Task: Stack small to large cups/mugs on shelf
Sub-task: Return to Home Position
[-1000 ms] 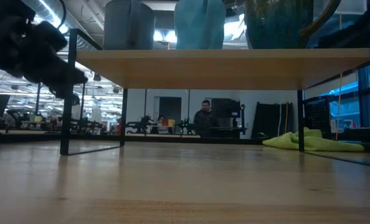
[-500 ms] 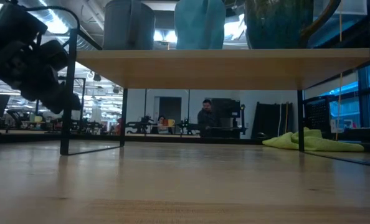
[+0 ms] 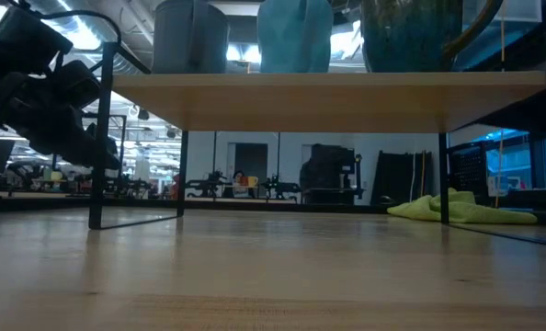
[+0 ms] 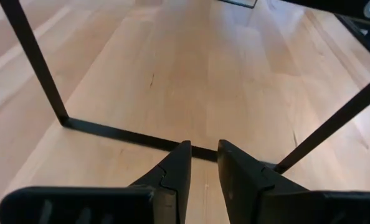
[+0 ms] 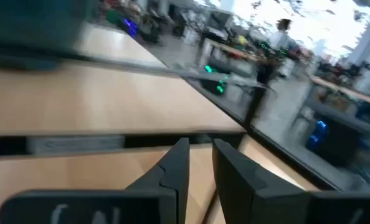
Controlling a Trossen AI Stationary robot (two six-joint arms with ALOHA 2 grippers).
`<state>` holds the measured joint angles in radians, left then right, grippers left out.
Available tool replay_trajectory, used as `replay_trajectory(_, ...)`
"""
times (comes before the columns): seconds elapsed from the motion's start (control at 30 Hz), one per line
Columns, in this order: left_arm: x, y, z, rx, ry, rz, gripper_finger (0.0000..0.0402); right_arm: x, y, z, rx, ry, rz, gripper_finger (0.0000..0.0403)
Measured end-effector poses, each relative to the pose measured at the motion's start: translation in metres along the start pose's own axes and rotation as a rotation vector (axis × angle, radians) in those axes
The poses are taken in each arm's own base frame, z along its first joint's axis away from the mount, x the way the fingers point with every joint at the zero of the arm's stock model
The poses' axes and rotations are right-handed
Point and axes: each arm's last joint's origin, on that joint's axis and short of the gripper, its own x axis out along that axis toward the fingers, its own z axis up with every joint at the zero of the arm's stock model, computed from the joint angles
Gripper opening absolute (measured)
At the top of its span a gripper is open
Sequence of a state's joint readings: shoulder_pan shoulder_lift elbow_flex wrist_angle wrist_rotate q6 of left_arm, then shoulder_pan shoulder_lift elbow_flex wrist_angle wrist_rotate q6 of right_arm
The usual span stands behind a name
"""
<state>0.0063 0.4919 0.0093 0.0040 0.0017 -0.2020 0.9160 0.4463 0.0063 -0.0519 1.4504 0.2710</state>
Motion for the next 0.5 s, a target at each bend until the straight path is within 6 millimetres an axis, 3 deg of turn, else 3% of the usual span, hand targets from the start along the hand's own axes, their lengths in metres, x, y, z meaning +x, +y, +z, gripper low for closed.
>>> replay_trajectory(0.23, 0.0026, 0.0007, -0.0033, 0.055, 0.042, 0.008, 0.0075, 0.0008, 0.0052, -0.0048, -0.131, 0.024, 0.051, 0.0072)
replay_trajectory(0.5, 0.0039, 0.0011, -0.0051, 0.056, 0.064, 0.012, 0.0075, 0.0009, 0.006, -0.0059, -0.147, 0.028, 0.056, 0.0072)
